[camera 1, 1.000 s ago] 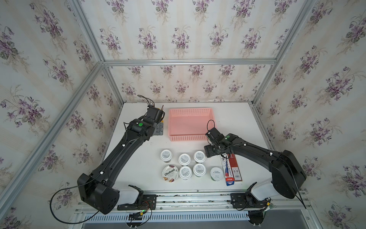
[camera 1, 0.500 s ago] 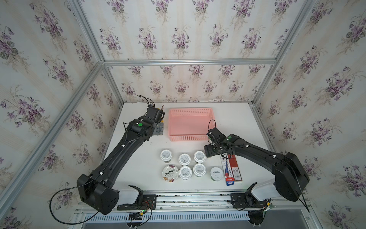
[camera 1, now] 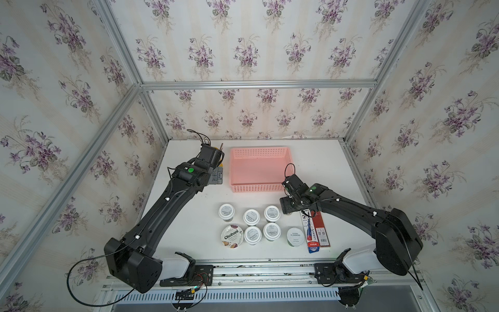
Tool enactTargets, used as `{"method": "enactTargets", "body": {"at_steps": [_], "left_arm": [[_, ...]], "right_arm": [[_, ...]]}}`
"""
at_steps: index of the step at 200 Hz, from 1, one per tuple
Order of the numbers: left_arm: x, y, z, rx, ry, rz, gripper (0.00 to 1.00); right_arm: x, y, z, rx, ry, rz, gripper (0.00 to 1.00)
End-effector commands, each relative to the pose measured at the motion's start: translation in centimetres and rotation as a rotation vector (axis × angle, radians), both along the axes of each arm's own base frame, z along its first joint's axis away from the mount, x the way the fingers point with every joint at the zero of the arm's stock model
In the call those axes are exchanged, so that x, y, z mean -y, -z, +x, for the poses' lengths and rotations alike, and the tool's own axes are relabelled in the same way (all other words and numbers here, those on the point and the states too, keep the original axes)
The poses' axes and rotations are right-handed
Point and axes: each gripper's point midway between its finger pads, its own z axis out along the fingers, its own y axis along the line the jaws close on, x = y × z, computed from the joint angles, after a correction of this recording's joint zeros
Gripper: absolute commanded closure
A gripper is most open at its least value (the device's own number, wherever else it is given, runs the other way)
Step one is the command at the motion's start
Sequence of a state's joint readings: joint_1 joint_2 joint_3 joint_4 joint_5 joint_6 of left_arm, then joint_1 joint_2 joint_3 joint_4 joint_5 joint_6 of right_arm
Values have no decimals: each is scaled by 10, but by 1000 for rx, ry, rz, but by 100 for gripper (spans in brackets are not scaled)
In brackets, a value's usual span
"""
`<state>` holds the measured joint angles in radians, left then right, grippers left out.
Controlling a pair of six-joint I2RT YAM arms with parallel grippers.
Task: Put the yogurt in the basket
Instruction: Pick up the yogurt from the center of the board.
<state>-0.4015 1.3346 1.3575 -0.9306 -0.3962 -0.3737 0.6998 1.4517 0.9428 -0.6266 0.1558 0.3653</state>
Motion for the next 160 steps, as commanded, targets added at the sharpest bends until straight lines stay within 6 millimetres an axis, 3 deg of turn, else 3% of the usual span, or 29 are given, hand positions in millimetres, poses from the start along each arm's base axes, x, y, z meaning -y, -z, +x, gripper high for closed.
{"method": "enactTargets", "body": {"at_steps": [1, 81, 160], "left_arm": [[0, -3, -2, 0, 5, -4, 1], [0, -3, -2, 2, 5, -5, 1], [-1, -4, -4, 4, 4, -5, 1]], "right_arm": [[6, -2, 1, 18, 20, -21, 21], [-5, -10, 2, 27, 9, 44, 7], [-7, 2, 4, 9, 8, 33, 14]]}}
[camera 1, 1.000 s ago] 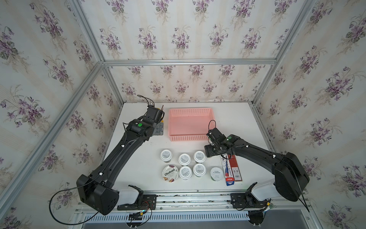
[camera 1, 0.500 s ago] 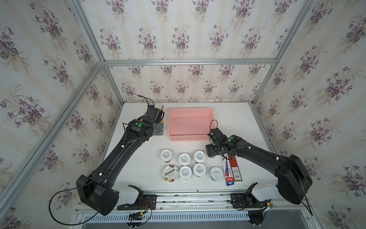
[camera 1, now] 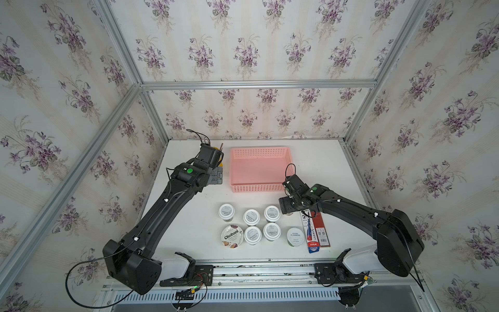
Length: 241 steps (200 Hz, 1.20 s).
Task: Put the yogurt in the basket
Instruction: Pick up the yogurt from the center of the board.
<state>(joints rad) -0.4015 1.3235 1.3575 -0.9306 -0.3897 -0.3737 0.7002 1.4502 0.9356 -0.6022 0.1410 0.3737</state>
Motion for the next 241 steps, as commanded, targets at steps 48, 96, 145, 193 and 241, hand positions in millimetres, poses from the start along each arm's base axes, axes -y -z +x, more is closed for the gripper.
{"method": "enactTargets", "body": {"at_steps": [48, 96, 145, 193, 241], "left_arm": [[-1, -1, -2, -4, 2, 2, 1], [-1, 1, -2, -7, 1, 4, 1], [-1, 0, 0, -6, 1, 14, 1], [-1, -1, 2, -7, 4, 17, 1], [2, -1, 3, -7, 7, 6, 1]], "right_arm": [[0, 13, 2, -10, 9, -14, 15], [0, 18, 1, -16, 8, -18, 19], [1, 11, 2, -7, 4, -24, 24], [2, 1, 3, -7, -5, -37, 26], [-5, -41, 15, 48, -13, -13, 26]]}}
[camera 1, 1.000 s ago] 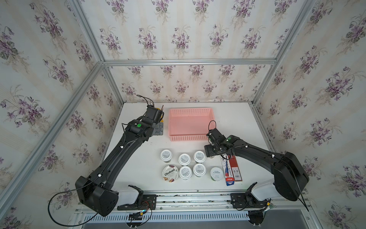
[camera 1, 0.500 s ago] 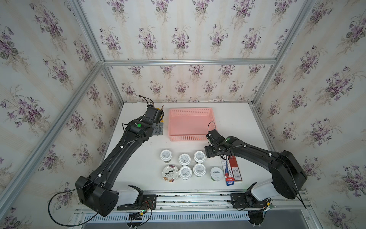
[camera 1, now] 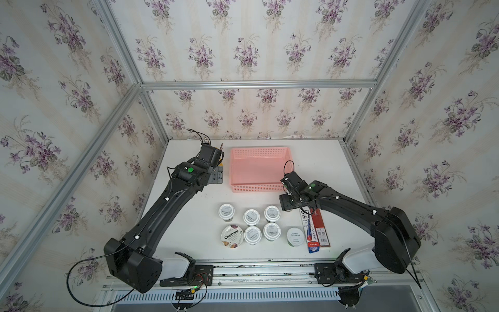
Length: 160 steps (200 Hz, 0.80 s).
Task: Put the yogurt in the basket
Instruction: Pick up the yogurt from the center of the board.
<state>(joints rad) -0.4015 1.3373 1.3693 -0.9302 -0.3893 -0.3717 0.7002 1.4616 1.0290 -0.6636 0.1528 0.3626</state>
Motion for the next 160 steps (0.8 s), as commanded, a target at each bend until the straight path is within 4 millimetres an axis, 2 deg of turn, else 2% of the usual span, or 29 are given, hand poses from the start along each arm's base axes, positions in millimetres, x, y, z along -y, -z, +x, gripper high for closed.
{"method": "enactTargets", "body": {"at_steps": [1, 38, 88, 118, 160], "left_arm": [[0, -1, 0, -4, 4, 4, 1], [1, -1, 2, -16, 5, 5, 1], [4, -4, 8, -15, 12, 10, 1], [5, -4, 13, -19, 12, 18, 1], [9, 0, 18, -6, 29, 13, 1]], "right_arm": [[1, -20, 4, 25, -8, -13, 26], [-17, -47, 33, 73, -39, -26, 26], [-57, -75, 103, 153, -75, 29, 26], [-72, -67, 148, 160, -74, 55, 26], [-79, -42, 204, 150, -68, 42, 25]]}}
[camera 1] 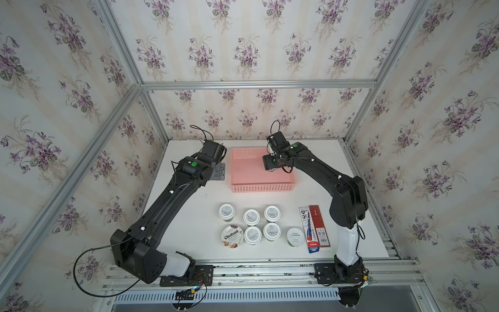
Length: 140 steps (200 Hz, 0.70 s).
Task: Put the yogurt in the basket
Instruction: Place the yogurt in the basket.
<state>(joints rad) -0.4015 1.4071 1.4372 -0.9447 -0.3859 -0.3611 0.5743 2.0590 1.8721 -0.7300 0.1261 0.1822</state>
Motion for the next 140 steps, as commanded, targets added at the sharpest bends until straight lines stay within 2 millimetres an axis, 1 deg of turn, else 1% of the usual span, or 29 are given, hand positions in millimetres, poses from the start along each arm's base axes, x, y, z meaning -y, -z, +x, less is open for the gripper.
{"method": "enactTargets", "body": {"at_steps": [1, 11, 12, 13, 16, 34, 55, 73, 95, 118, 140], "left_arm": [[2, 1, 5, 12, 19, 2, 1], [4, 1, 5, 16, 24, -1, 1], [4, 1, 5, 16, 25, -1, 1], [3, 2, 5, 14, 24, 0, 1], [4, 2, 5, 16, 24, -1, 1], [5, 4, 7, 22, 29, -5, 1], [7, 10, 6, 23, 38, -13, 1], [8, 12, 6, 24, 46, -17, 1], [7, 17, 5, 16, 49, -10, 1], [7, 22, 5, 5, 50, -6, 1], [8, 21, 6, 7, 51, -8, 1]], "right_arm": [[-4, 11, 21, -8, -23, -5, 26], [-9, 18, 28, -14, -32, -10, 26], [0, 19, 34, -14, -13, -12, 25], [4, 19, 38, -14, -3, -11, 25], [9, 21, 43, -14, 6, -14, 25], [15, 33, 59, -18, 24, -19, 25], [24, 47, 74, -24, 45, -32, 25], [31, 57, 81, -33, 56, -40, 25], [36, 64, 88, -31, 66, -44, 25], [43, 74, 90, -41, 78, -66, 25], [47, 81, 90, -51, 85, -87, 25]]}}
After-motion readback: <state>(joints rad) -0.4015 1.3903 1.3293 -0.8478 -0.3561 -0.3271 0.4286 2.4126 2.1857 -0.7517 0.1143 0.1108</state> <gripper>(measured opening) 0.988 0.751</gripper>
